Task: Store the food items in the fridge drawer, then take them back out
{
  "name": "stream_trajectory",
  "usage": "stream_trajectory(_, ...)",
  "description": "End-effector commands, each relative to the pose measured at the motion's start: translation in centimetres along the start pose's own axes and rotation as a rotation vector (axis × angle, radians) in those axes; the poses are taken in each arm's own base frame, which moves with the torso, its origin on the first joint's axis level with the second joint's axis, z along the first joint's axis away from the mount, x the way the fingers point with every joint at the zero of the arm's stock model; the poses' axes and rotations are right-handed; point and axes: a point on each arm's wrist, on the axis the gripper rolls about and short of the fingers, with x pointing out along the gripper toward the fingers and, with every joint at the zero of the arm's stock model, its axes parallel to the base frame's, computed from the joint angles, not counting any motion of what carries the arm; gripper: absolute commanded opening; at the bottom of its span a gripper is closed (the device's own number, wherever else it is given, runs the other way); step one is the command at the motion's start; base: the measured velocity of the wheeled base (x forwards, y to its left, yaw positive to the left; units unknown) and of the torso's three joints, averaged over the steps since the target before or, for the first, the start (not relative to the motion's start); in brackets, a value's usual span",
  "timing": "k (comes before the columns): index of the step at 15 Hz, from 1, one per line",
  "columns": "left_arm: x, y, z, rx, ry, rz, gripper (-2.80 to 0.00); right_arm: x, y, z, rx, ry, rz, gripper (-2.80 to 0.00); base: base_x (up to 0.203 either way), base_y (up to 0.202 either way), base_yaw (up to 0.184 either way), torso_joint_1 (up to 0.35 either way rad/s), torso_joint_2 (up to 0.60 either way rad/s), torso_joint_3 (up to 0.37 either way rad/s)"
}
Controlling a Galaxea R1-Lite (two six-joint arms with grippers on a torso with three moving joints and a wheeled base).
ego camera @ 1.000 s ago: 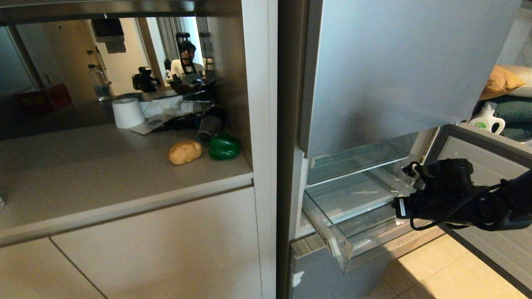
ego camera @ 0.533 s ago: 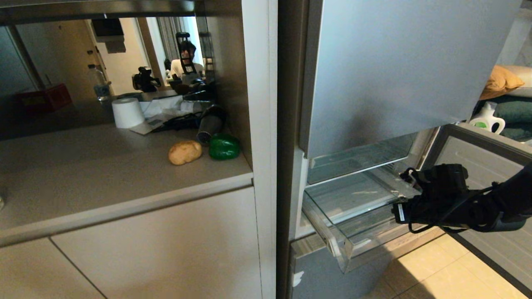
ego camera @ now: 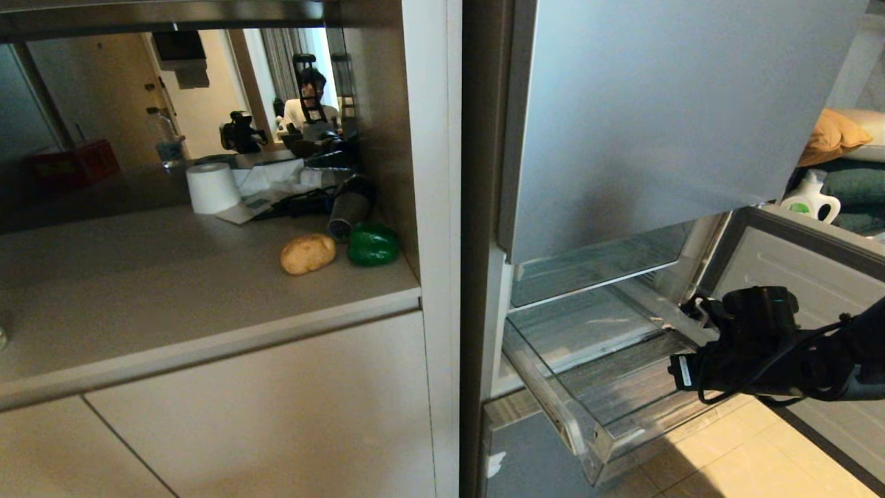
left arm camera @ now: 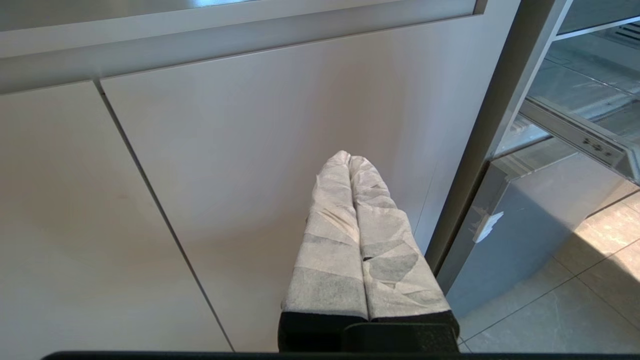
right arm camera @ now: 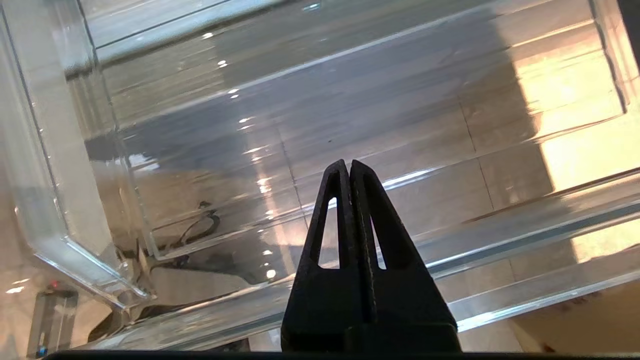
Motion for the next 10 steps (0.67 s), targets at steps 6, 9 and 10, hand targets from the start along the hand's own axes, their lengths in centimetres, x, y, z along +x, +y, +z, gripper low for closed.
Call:
stream_trajectory(6, 0.0, 0.0, 0.0, -0.001, 0.002, -0.001, -2.80, -3.2, 0.3, -1.2, 0.002, -0.010, -0.002, -2.80, 0.000, 0.000, 0.000, 0.000, 0.00, 0.000)
stream_trajectory(9, 0.0, 0.0, 0.0, -0.001, 0.002, 0.001, -2.80, -3.9, 0.4, -0.9, 0.005, -0.033, -0.001, -2.80, 0.000, 0.000, 0.000, 0.000, 0.00, 0.000)
stream_trajectory(10, 0.0, 0.0, 0.0, -0.001, 0.002, 0.000, -2.80, -3.9, 0.5, -0.5, 0.001, -0.064, 0.000, -2.80, 0.000, 0.000, 0.000, 0.000, 0.00, 0.000)
